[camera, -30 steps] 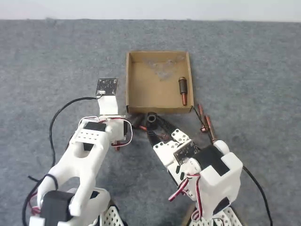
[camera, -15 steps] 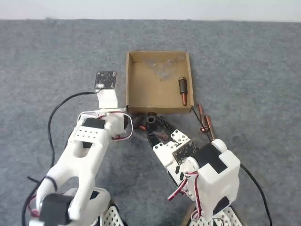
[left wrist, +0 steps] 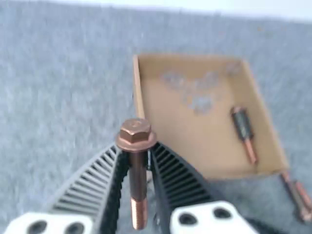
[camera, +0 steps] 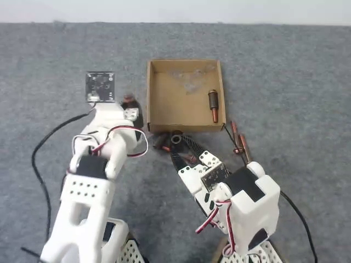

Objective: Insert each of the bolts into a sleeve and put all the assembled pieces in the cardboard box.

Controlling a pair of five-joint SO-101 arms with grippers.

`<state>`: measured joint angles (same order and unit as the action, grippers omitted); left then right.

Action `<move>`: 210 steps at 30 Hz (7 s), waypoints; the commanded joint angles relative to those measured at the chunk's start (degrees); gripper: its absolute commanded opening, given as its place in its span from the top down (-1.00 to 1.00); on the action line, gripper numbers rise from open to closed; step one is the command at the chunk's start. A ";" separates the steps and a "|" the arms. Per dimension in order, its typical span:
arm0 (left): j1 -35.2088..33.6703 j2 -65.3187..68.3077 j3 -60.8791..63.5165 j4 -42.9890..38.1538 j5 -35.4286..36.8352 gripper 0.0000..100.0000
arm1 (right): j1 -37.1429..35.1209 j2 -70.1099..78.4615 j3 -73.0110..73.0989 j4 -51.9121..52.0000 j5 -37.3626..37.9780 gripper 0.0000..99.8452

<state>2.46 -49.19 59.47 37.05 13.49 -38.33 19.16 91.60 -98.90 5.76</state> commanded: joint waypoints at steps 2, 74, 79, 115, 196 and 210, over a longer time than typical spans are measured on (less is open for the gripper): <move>3.34 -8.18 1.45 -8.53 2.11 0.98 | -2.68 -0.13 0.79 -1.36 -0.44 0.99; 16.53 -36.84 33.10 -8.88 11.25 0.98 | -3.91 -0.57 -1.58 2.59 -0.35 0.99; 16.53 -36.84 33.45 -8.70 11.25 0.98 | -3.91 -0.57 -1.67 2.59 -0.35 0.99; 19.78 -36.84 37.41 -6.15 11.60 0.73 | -2.51 -0.66 -1.67 2.51 -0.35 0.99; -14.33 -55.12 37.14 24.97 -11.34 0.98 | 5.93 -0.92 -3.34 -1.89 4.57 0.99; -14.33 -55.12 37.14 25.32 -12.66 0.98 | 11.74 -14.46 -15.38 12.35 12.04 0.99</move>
<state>-11.60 -103.25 97.54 62.20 1.63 -27.60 10.64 81.32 -92.75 16.57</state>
